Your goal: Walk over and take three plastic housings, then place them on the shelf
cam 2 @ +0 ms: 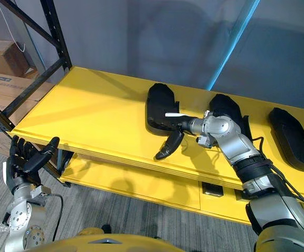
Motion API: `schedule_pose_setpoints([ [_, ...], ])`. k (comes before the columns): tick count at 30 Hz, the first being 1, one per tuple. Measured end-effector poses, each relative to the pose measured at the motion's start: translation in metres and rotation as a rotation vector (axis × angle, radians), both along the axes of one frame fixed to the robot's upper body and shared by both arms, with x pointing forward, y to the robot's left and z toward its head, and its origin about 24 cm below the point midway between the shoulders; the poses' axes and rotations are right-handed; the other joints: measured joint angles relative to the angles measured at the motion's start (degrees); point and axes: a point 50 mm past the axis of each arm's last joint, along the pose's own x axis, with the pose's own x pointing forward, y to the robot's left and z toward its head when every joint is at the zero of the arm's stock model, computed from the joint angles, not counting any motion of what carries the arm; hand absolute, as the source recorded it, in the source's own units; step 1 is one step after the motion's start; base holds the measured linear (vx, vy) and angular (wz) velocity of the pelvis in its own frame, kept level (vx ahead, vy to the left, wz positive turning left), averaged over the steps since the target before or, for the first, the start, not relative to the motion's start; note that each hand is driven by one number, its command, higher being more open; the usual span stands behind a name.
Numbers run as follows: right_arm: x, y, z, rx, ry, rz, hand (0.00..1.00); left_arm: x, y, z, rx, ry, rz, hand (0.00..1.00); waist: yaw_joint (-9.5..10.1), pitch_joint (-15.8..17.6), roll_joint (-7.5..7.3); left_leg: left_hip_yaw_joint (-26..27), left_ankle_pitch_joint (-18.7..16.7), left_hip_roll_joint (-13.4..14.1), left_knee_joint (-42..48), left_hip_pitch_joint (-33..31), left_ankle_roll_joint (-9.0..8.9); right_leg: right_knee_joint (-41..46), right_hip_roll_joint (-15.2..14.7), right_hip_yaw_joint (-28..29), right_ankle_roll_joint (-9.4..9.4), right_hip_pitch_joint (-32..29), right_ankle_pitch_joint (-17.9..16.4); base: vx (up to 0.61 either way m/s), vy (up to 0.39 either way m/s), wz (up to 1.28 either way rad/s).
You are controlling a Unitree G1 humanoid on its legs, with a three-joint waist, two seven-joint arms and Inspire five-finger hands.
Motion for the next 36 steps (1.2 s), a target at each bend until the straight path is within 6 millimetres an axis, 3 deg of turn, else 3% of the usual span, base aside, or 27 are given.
schedule_pose_setpoints([
  [32, 0.000, 0.020, -0.008, -0.001, -0.015, 0.062, 1.00, 0.000, 0.000, -0.004, -0.009, 0.028, -0.019, 1.00, -0.30, -1.07, -0.19, 0.11, 1.07, -0.15, -1.97, 0.99, 0.08, 0.00, -0.04, 0.12, 0.01, -0.09, 0.01, 0.00, 0.000, 0.00],
  [36, -0.003, 0.014, 0.009, -0.086, -0.103, 0.073, 1.00, -0.001, 0.001, -0.010, -0.033, 0.047, -0.014, 1.00, -0.64, -1.09, -0.23, 0.49, 1.06, -0.10, -1.96, 0.98, 0.08, 0.00, -0.04, 0.45, 0.15, -0.34, 0.09, 0.00, 0.005, -0.03],
])
